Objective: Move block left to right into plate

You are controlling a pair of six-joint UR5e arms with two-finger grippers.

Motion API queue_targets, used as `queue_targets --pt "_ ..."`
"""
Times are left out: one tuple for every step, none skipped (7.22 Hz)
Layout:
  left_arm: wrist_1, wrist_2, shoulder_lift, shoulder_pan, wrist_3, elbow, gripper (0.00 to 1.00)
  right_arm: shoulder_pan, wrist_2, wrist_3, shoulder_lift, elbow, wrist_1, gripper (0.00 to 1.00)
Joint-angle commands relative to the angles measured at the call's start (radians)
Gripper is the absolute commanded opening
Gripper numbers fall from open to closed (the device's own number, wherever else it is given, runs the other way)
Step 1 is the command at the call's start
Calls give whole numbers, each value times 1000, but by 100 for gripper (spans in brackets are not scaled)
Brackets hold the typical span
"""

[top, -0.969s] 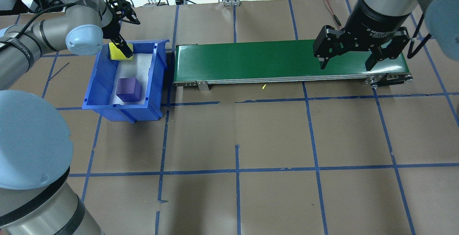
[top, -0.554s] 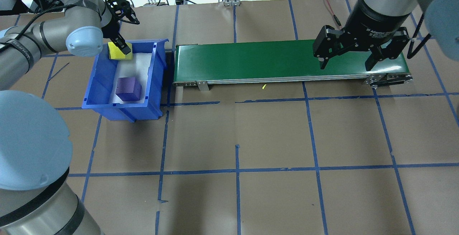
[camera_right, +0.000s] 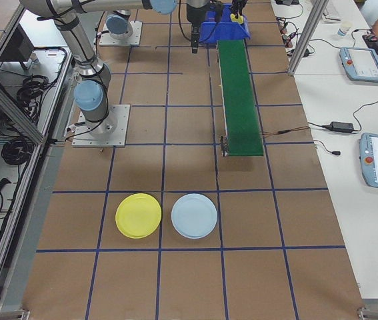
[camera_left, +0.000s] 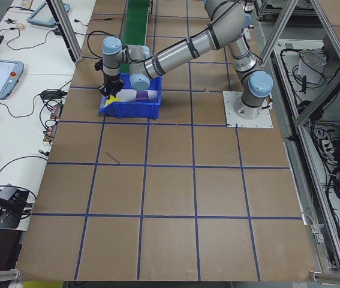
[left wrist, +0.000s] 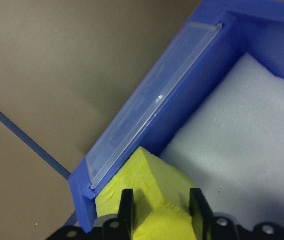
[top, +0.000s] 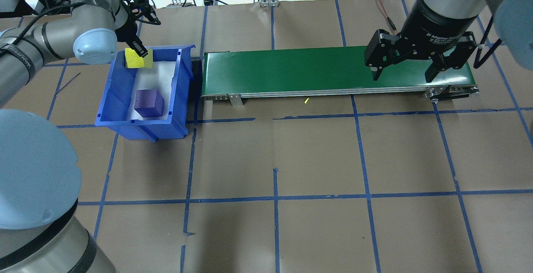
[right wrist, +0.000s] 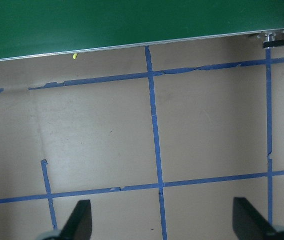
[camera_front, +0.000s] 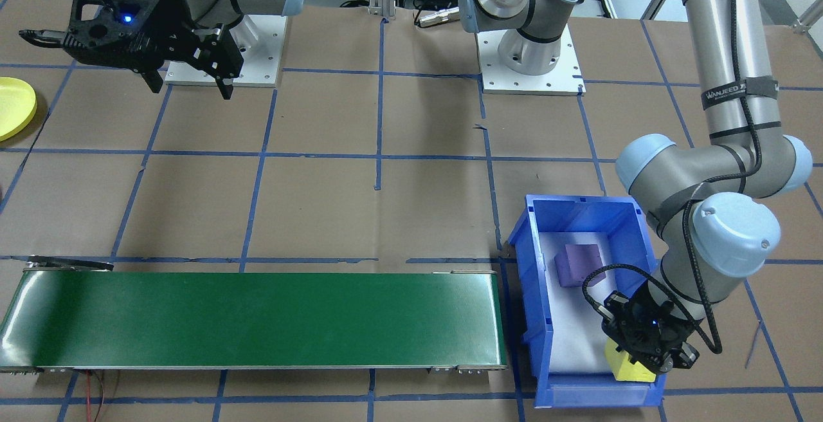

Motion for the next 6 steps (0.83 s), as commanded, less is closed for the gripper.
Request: queue_targets --pt "-8 -42 38 -1 -11 -8 8 4 1 2 0 1 0 100" --pt "-57 -42 83 -2 -31 -12 8 1 1 2 0 1 2 100" --pt "-139 -42 143 -2 -50 -14 8 1 1 4 0 1 2 100" --pt "-210 -42 195 -5 -65 -9 8 -1 1 2 0 1 2 100" --pt "-236 -50 211 -31 -203 -5 8 2 1 4 0 1 2 100" --pt "-234 -51 213 -116 -311 1 8 5 3 4 0 -1 -1 100"
